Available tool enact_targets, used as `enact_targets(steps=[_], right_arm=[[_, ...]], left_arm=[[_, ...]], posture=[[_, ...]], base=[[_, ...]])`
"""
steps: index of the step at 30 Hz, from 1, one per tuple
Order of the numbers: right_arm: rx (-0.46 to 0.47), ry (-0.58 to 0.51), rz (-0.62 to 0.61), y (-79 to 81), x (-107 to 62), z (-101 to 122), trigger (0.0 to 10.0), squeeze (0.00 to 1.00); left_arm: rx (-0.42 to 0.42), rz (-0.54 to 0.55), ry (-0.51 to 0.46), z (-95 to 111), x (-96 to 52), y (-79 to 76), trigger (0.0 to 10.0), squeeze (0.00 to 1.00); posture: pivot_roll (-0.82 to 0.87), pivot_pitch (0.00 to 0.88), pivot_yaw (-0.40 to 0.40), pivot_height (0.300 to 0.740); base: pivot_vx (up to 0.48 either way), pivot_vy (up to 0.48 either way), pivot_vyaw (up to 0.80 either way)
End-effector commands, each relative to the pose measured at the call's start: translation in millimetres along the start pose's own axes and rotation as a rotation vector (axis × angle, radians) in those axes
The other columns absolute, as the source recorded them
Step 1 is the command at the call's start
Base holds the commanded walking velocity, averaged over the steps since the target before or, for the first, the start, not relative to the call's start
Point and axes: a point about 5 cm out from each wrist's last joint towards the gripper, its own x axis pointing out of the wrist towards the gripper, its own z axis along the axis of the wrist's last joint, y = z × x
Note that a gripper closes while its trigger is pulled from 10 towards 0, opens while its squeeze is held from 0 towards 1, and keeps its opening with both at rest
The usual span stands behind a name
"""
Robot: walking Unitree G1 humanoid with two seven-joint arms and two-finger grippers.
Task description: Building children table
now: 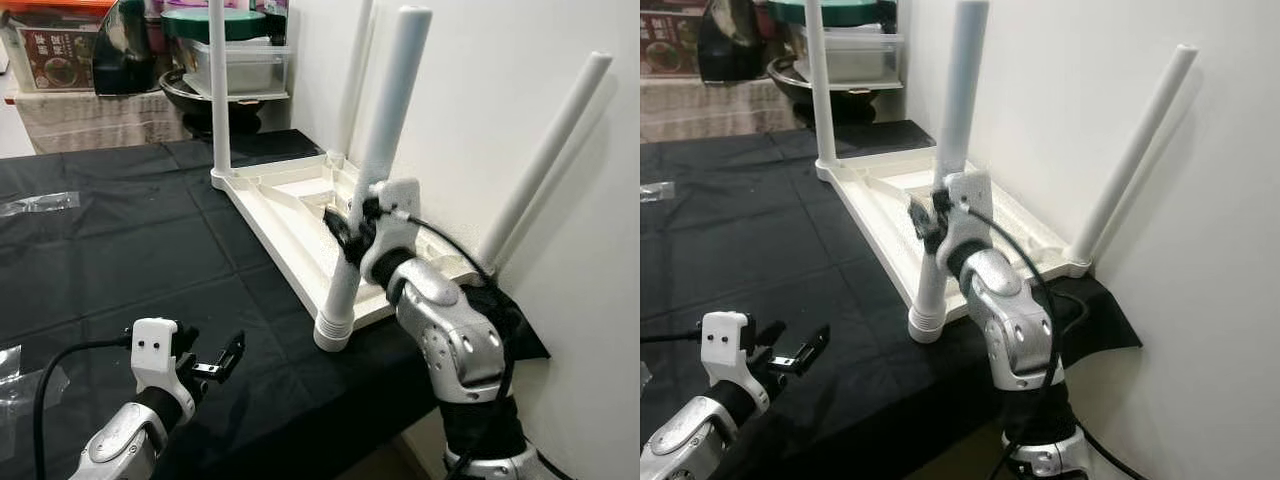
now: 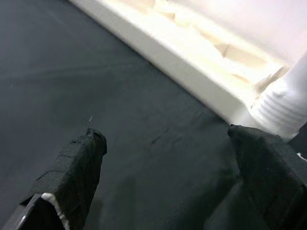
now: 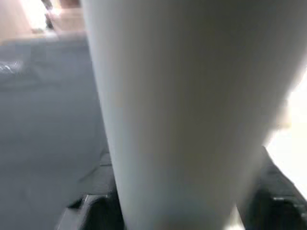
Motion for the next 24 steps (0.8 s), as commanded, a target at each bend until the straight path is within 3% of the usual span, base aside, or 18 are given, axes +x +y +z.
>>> enact_targets(steps=[1, 3, 9, 10, 11, 14, 24], right_arm=[[-0.016, -0.120, -0.043, -4.7, -5.8, 24, 10.0, 1.00], [-0.020, -0.240, -0.072, -6.9, -16.4, 45, 10.0, 1.00], [0.024, -0.334, -0.088, -11.4, -32.0, 62, 10.0, 1.00], [0.024, -0.334, -0.088, -11.4, -32.0, 62, 10.0, 1.00], [0.108, -0.309, -0.063, -10.8, -30.7, 59, 10.0, 1.00], [0.165, -0.260, -0.055, -12.1, -26.8, 53, 10.0, 1.00], [0.221, -0.232, -0.068, -20.8, -15.9, 53, 10.0, 1.00]], left_arm=[[0.008, -0.005, 0.018, -3, 0.8, 0.5, 10.0, 0.00], [0.009, -0.009, 0.022, -3, 1.2, 1.1, 10.0, 0.00], [0.012, -0.019, 0.031, -4, 2.2, 2.0, 10.0, 0.00], [0.012, -0.019, 0.031, -4, 2.2, 2.0, 10.0, 0.00], [0.013, -0.023, 0.033, -4, 3.8, 1.8, 10.0, 0.00], [0.014, -0.025, 0.032, -3, 4.9, 1.8, 10.0, 0.00], [0.023, -0.007, 0.013, 1, 3.9, 6.1, 10.0, 0.00]], posture=[[0.04, 0.000, -0.110, 0.740], [0.03, 0.000, -0.100, 0.740], [0.02, 0.000, -0.089, 0.740], [0.02, 0.000, -0.089, 0.740], [0.02, 0.000, -0.085, 0.740], [0.03, 0.000, -0.087, 0.740], [0.03, 0.000, -0.089, 0.740]], base=[[0.000, 0.000, 0.00], [0.000, 0.000, 0.00], [0.000, 0.000, 0.00], [0.000, 0.000, 0.00], [0.000, 0.000, 0.00], [0.000, 0.000, 0.00], [0.000, 0.000, 0.00]])
